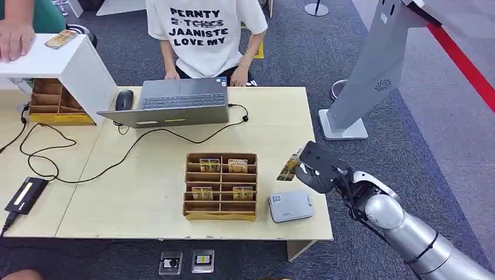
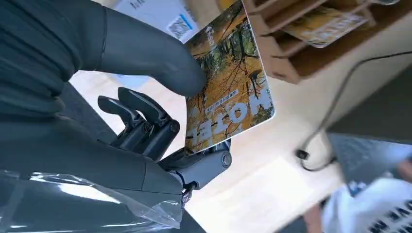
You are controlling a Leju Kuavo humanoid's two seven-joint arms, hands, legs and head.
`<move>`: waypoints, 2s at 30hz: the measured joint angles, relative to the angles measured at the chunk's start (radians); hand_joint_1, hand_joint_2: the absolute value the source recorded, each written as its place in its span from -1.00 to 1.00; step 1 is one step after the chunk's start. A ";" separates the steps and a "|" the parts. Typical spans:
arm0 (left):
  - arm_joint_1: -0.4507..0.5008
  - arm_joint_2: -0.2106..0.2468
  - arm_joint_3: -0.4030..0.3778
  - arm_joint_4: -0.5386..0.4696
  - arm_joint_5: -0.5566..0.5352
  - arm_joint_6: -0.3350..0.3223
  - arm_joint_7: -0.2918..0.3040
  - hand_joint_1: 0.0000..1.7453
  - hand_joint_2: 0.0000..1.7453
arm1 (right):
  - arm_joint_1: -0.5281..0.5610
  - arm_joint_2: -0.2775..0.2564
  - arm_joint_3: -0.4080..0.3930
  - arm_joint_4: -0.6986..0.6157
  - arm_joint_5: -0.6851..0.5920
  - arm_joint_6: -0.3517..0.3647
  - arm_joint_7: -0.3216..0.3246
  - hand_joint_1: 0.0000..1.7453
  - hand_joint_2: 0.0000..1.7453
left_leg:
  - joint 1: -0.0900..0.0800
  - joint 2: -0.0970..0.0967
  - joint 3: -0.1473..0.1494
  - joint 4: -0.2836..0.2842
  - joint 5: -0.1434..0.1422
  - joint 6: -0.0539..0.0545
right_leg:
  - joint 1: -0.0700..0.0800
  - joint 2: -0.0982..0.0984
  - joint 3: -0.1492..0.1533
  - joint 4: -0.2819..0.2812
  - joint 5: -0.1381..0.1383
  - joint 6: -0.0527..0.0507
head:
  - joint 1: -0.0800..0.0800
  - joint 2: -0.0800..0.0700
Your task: Pass the card to the sensor for recognition and then transmit it.
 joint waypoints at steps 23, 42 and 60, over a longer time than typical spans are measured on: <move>-0.014 -0.022 0.000 0.001 -0.035 -0.003 0.015 -1.00 -1.00 | -0.028 0.128 -0.101 -0.113 0.167 0.021 -0.040 1.00 1.00 | 0.000 0.000 -0.001 0.000 0.000 0.000 | 0.000 0.000 0.000 0.001 0.000 0.000 | 0.000 0.000; -0.030 -0.033 0.000 0.001 -0.066 -0.003 0.034 -1.00 -1.00 | -0.216 0.317 -0.071 0.083 0.258 -0.067 -0.081 1.00 1.00 | 0.000 0.000 -0.001 0.000 0.001 -0.001 | 0.000 0.000 -0.001 0.001 0.000 0.000 | 0.000 0.000; -0.041 -0.042 0.000 0.001 -0.123 -0.002 0.056 -1.00 -1.00 | -0.370 0.467 -0.052 0.443 0.370 -0.192 -0.093 1.00 1.00 | 0.000 -0.001 -0.002 0.000 0.001 -0.001 | 0.000 -0.001 -0.001 0.001 0.000 0.000 | 0.000 0.000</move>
